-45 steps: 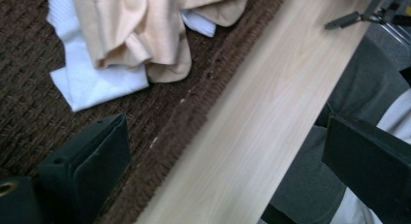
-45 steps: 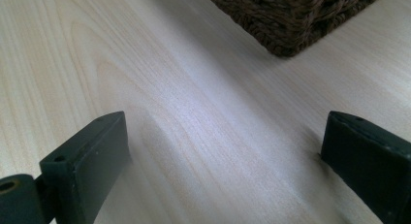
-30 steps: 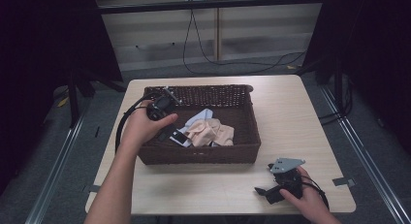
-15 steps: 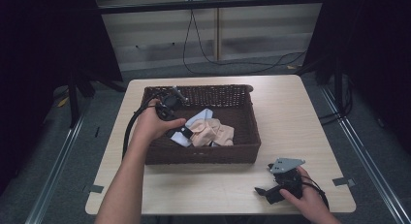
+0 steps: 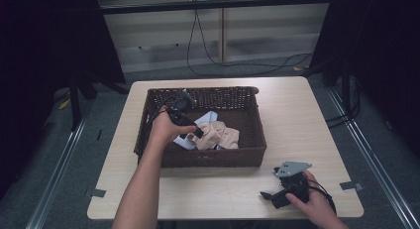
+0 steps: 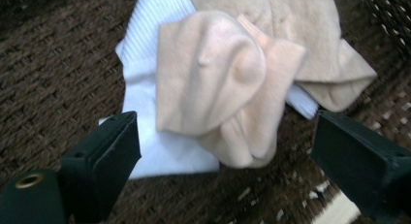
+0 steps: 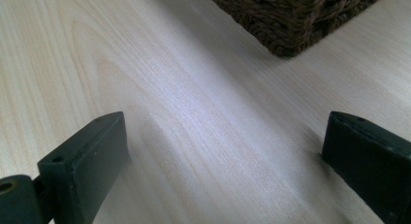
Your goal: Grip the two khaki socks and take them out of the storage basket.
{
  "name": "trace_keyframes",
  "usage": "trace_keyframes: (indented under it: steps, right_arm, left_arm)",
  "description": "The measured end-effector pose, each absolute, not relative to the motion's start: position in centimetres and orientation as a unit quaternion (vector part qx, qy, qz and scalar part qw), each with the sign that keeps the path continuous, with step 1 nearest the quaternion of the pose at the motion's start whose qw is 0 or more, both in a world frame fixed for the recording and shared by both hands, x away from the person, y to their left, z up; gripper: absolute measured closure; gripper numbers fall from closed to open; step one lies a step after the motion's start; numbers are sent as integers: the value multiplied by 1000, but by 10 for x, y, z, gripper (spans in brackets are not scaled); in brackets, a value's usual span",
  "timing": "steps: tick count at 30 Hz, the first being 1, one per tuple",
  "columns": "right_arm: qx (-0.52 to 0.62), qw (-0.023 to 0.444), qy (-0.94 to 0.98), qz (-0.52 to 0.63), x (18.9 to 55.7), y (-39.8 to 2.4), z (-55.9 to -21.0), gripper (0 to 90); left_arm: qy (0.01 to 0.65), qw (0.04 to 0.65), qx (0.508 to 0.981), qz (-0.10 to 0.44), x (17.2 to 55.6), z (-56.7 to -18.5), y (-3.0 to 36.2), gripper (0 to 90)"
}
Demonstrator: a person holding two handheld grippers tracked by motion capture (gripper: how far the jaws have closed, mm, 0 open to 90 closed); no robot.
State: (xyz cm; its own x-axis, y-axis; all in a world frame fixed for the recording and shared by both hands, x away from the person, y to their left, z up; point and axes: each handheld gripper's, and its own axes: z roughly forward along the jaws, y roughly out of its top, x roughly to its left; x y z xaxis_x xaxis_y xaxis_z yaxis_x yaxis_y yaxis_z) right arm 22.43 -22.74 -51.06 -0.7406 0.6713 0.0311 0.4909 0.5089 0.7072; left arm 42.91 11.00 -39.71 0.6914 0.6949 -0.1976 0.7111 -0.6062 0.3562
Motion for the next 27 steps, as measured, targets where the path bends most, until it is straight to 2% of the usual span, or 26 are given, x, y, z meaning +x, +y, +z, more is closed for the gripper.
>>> trace_keyframes:
  steps: [13, 16, 17, 22, 27]
  right_arm:
    - [338, 128, 860, 361, 224, -227, -510, 22]
    - [338, 129, 860, 361, 224, -227, -510, 22]
    - [337, 127, 860, 362, 224, -228, -510, 22]
    - [337, 127, 860, 362, 224, -227, -511, 22]
    - [337, 129, 860, 361, 224, -228, -510, 22]
  left_arm:
    - [386, 179, 905, -24, 441, -418, 98, 280]
    - [384, 173, 906, -27, 441, -421, 96, 368]
    - [380, 171, 908, -30, 442, -421, 95, 500]
    - [374, 168, 912, -23, 441, -420, 92, 796]
    - [367, 137, 920, -22, 439, -409, 91, 820]
